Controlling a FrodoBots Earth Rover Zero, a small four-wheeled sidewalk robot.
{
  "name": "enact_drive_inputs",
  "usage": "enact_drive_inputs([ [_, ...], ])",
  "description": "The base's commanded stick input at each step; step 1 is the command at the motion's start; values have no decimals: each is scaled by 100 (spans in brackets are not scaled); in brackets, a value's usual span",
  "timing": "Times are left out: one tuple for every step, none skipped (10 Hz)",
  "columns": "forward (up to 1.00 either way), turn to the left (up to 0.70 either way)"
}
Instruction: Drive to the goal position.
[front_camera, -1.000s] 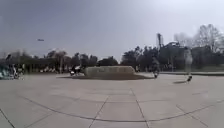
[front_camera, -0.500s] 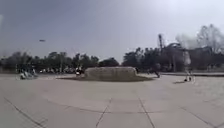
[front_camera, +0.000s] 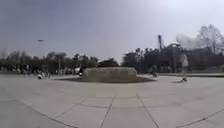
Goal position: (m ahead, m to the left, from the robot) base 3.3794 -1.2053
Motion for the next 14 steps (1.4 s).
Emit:
enact_drive_inputs([
  [85,0],
  [85,0],
  [85,0],
  [85,0],
  [85,0],
  [85,0],
  [85,0],
  [85,0],
  [85,0],
  [85,0],
  [85,0],
  [85,0],
  [85,0],
  [85,4],
])
